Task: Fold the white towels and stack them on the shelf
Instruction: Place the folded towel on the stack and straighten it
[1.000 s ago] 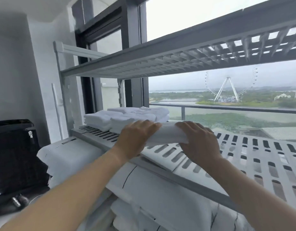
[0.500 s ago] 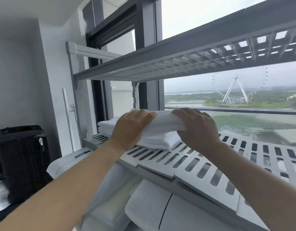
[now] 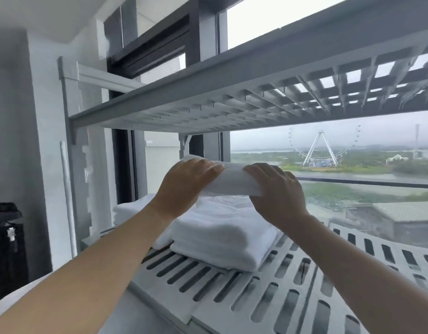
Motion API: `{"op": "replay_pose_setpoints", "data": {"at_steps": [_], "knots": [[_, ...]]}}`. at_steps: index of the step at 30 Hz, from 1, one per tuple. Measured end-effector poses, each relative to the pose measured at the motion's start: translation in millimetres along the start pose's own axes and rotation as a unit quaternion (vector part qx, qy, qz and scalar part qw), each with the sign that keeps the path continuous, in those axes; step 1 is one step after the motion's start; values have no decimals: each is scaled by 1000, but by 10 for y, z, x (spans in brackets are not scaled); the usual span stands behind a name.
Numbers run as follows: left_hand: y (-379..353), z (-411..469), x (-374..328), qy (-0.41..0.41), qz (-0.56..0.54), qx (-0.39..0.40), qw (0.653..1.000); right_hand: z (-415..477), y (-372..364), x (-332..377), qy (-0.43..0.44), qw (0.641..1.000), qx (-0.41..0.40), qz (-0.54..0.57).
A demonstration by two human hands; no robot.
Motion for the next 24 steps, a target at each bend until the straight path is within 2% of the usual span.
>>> {"op": "replay_pose_setpoints", "data": {"at_steps": [3,5,8,11,17,19,22,24], "knots": [[-304,56,178,-24,-5,-24,999,45,-237,15,-6,1000,-1,-22],[-552,-42,243,-33,-24,-44,998,-18,-469,79,5,998,33,-44],[-1052,-375,170,-48,-79,-10,996,-202,-885,113,2,989,144,-44],[-1324,-577,143,-53,-129,20,990,-259,-951,86,-7,986,156,-58],[-1263,-438,295,-57,-144,12,988,-269,-975,-164,-101,969,221,45],[-1184,-349,377,-59,-146,-17,987,-173,-865,-128,-101,978,183,20],[-1087,-202,538,-53,-117,-70,989,-24,-619,60,-58,995,70,-47],[-1167,-214,572,-58,-111,-62,990,-41,-623,193,-26,994,55,-89]]}}
Point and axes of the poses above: each hand's wrist, its own z-axis towards the middle knuckle, its own y-axis out of the back of the hand, x = y × z, the point moved 9 cm from there along z, towards the middle knuckle, and after that the axes turned 8 degrees about x, right-handed, at the moved point
